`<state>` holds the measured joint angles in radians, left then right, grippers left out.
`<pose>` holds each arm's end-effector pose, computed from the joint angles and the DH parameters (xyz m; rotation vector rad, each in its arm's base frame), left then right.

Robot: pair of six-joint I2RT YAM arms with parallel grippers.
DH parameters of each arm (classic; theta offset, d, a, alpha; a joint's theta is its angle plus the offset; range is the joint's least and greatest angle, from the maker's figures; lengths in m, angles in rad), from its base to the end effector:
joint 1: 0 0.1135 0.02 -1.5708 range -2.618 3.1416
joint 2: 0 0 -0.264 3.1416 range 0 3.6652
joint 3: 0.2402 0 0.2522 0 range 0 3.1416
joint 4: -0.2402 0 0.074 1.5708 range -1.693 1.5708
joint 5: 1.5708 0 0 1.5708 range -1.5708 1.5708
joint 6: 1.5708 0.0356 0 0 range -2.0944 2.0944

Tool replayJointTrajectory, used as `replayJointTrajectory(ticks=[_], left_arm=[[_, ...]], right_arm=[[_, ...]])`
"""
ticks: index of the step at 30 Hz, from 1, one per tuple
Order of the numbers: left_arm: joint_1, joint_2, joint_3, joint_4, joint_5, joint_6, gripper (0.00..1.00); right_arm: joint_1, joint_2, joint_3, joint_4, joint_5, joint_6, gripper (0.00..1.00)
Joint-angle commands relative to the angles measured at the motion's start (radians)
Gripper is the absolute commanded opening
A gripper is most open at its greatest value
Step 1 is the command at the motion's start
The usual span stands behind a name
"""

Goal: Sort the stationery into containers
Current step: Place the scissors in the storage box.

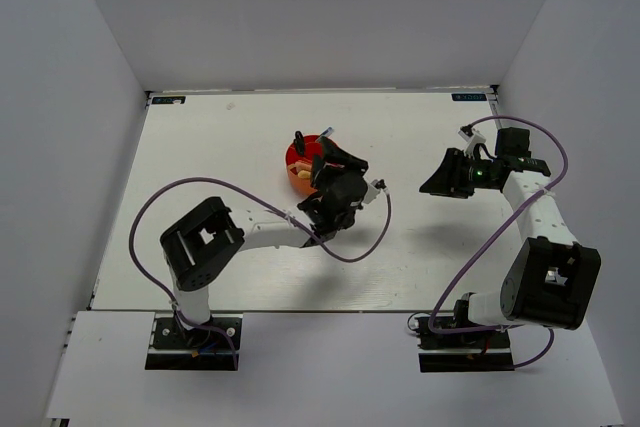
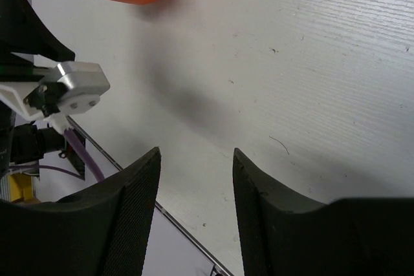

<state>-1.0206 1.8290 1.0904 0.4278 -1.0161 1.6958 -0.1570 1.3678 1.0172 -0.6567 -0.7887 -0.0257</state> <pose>0.2335 -0.3228 0.2198 1.6266 1.1086 1.3987 0.2710 -0.0173 0.2605 -0.1292 2.3803 0.9183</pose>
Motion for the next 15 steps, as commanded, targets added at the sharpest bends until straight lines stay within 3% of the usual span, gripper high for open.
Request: replayJointTrajectory(ticks=[1, 8, 10, 12, 13, 14, 15], left_arm=[[-0.033, -0.048, 0.014, 0.100, -0.036, 0.034, 0.68], [-0.055, -0.118, 0.006, 0.120, -0.095, 0.002, 0.77], [-0.053, -0.141, 0.000, 0.083, -0.114, -0.065, 0.81], [-0.053, -0.206, 0.003, -0.070, -0.130, -0.242, 0.83], [-0.056, -0.241, 0.014, -0.145, -0.128, -0.409, 0.84], [-0.055, -0.284, 0.047, -0.495, -0.122, -0.517, 0.86], [-0.052, -0.301, 0.112, -0.638, -0.051, -0.756, 0.87]], right_arm=[[-0.007, 0.004, 0.001, -0.017, -0.023, 0.007, 0.52], [-0.007, 0.007, -0.002, -0.017, -0.012, 0.007, 0.52], [-0.009, 0.008, 0.000, -0.014, -0.009, 0.007, 0.52], [-0.007, 0.013, -0.002, -0.014, -0.004, 0.006, 0.54], [-0.007, 0.013, -0.002, -0.015, -0.001, 0.004, 0.54], [-0.007, 0.014, -0.002, -0.015, -0.001, 0.003, 0.54], [-0.007, 0.014, -0.005, -0.015, 0.002, 0.003, 0.54]])
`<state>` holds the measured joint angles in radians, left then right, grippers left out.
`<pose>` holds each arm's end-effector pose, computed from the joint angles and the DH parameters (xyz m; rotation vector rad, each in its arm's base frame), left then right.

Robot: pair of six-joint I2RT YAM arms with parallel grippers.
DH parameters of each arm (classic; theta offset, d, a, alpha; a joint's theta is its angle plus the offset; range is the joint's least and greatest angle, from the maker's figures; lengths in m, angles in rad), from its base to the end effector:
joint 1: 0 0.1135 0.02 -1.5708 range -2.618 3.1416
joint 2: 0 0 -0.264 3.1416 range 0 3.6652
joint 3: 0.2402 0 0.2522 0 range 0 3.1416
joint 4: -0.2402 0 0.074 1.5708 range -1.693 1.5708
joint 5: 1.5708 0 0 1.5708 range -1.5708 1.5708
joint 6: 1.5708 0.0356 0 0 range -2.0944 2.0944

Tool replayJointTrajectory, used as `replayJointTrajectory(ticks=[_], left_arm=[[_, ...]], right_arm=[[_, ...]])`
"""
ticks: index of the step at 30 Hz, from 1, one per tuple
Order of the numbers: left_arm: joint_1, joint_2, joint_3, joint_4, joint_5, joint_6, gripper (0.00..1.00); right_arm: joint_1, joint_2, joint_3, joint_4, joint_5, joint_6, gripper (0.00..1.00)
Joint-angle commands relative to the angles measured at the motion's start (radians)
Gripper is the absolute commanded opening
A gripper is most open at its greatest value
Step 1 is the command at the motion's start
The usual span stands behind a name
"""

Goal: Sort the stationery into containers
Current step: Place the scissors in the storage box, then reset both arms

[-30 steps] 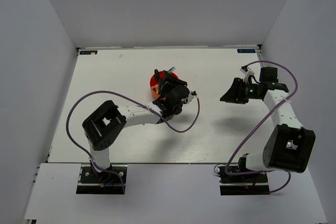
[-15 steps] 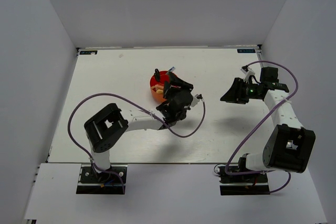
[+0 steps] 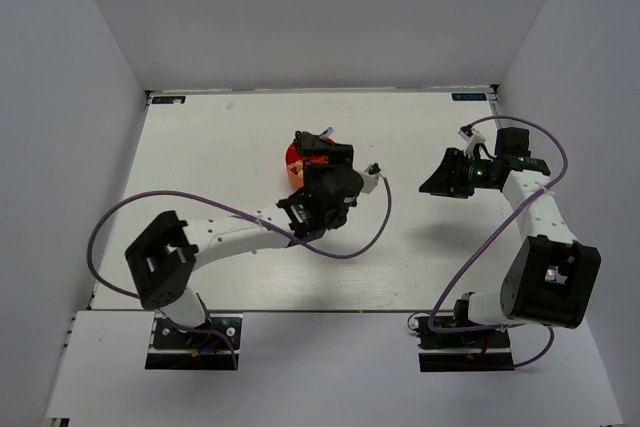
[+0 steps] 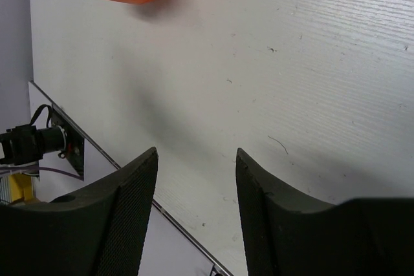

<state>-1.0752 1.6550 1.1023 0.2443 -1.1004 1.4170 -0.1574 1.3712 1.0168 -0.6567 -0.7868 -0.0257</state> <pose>0.2030 -0.3087 0.2717 1.3856 1.2809 1.2548 0.2715 -0.0176 0.2595 -0.1261 2.3843 0.9176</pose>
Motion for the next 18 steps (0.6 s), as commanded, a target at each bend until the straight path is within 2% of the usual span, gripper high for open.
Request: replayJointTrajectory(ticks=[1, 2, 3, 4, 5, 6, 7, 8, 9, 11, 12, 14, 16, 18], left_arm=[[0.026, -0.153, 0.182, -0.588, 0.072, -0.747, 0.89], [0.037, -0.175, 0.221, -0.857, 0.167, -0.853, 0.95], [0.050, -0.188, 0.270, -1.026, 0.221, -0.942, 0.98], [0.085, -0.222, 0.280, -1.109, 0.317, -1.116, 1.00], [0.116, -0.269, 0.253, -1.141, 0.417, -1.156, 1.00], [0.145, -0.297, 0.252, -1.143, 0.460, -1.212, 1.00], [0.159, -0.352, 0.182, -1.142, 0.505, -1.236, 1.00], [0.225, -0.406, 0.154, -1.140, 0.651, -1.291, 1.00], [0.251, -0.429, 0.109, -1.139, 0.696, -1.357, 1.00], [0.314, -0.524, 0.039, -1.139, 0.906, -1.462, 1.00], [0.422, -0.553, -0.023, -1.119, 0.954, -1.481, 1.00], [0.518, -0.659, -0.148, -1.064, 1.118, -1.512, 1.00], [0.630, -0.730, -0.202, -1.035, 1.194, -1.523, 1.00], [0.687, -0.788, -0.292, -1.002, 1.237, -1.550, 1.00]], right_arm=[[-0.007, 0.014, -0.001, -0.015, 0.001, 0.001, 0.55], [-0.010, 0.019, -0.003, -0.015, 0.003, 0.000, 0.56], [-0.007, 0.017, 0.000, -0.017, 0.004, -0.005, 0.58], [-0.004, 0.020, 0.000, -0.020, 0.014, -0.006, 0.65], [-0.004, 0.020, 0.000, -0.020, 0.023, -0.016, 0.69], [-0.004, 0.020, 0.003, -0.020, 0.023, -0.019, 0.77], [-0.002, 0.019, 0.006, -0.023, 0.032, -0.028, 0.90], [-0.001, 0.016, 0.006, -0.024, 0.038, -0.028, 0.90], [0.001, 0.008, 0.006, -0.023, 0.061, -0.032, 0.90], [0.009, -0.018, 0.003, 0.000, 0.118, -0.036, 0.90], [0.015, -0.026, 0.002, 0.002, 0.141, -0.037, 0.90], [0.028, -0.067, -0.004, 0.005, 0.236, -0.045, 0.90], [0.041, -0.092, -0.020, 0.048, 0.279, -0.063, 0.90], [0.056, -0.141, -0.044, 0.100, 0.366, -0.063, 0.90]])
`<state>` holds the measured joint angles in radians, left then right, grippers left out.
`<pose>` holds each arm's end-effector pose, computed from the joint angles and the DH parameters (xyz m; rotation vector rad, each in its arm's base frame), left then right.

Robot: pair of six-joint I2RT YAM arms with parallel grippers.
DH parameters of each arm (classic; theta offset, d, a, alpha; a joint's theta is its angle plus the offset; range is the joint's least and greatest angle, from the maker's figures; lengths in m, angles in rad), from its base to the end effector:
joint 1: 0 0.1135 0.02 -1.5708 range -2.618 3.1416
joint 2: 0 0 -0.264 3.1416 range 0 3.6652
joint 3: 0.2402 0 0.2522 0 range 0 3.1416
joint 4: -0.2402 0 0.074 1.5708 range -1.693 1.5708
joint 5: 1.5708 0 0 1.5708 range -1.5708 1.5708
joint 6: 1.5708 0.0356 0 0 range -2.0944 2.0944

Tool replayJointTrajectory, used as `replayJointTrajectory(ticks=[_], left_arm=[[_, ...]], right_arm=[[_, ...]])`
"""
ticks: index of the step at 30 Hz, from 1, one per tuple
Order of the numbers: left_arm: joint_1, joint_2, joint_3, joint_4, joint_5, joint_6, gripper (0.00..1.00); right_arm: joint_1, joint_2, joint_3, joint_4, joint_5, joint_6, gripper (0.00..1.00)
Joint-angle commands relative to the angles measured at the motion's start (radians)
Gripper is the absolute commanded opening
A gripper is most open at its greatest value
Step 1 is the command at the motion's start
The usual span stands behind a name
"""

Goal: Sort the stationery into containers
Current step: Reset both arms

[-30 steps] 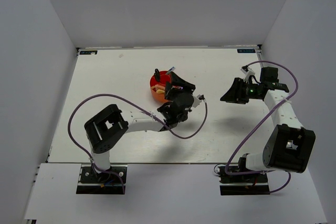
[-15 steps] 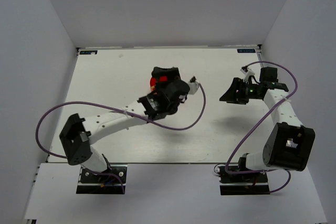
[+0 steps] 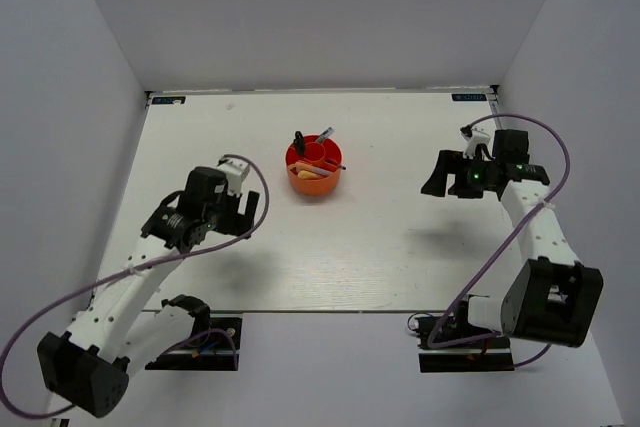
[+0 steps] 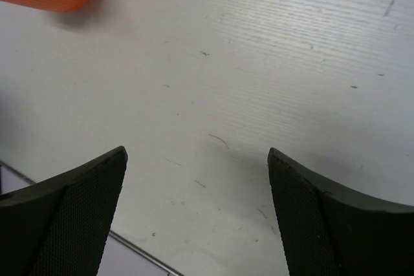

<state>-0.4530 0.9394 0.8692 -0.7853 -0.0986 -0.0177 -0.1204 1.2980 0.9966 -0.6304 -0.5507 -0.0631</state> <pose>0.1674 -0.0776 0.2867 0.4795 2.3750 -0.0949 0.2632 -0.0131 0.2686 -0.1552 2.4013 0.6014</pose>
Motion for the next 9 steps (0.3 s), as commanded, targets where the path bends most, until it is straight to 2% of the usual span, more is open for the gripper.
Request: replayJointTrajectory(ticks=[1, 5, 6, 9], left_arm=[[0.065, -0.106, -0.085, 0.078, 0.215, -0.125, 1.00], [0.076, -0.163, -0.199, 0.106, 0.209, -0.159, 1.00], [0.085, -0.171, -0.211, 0.109, 0.215, -0.174, 1.00], [0.120, -0.195, -0.275, 0.150, 0.232, -0.189, 1.00]], right_arm=[[0.022, -0.092, -0.030, 0.101, 0.164, -0.018, 0.90], [0.019, -0.182, -0.110, 0.210, 0.206, 0.057, 0.90], [0.021, -0.210, -0.148, 0.268, 0.198, 0.057, 0.90], [0.018, -0.229, -0.182, 0.284, 0.147, 0.057, 0.90]])
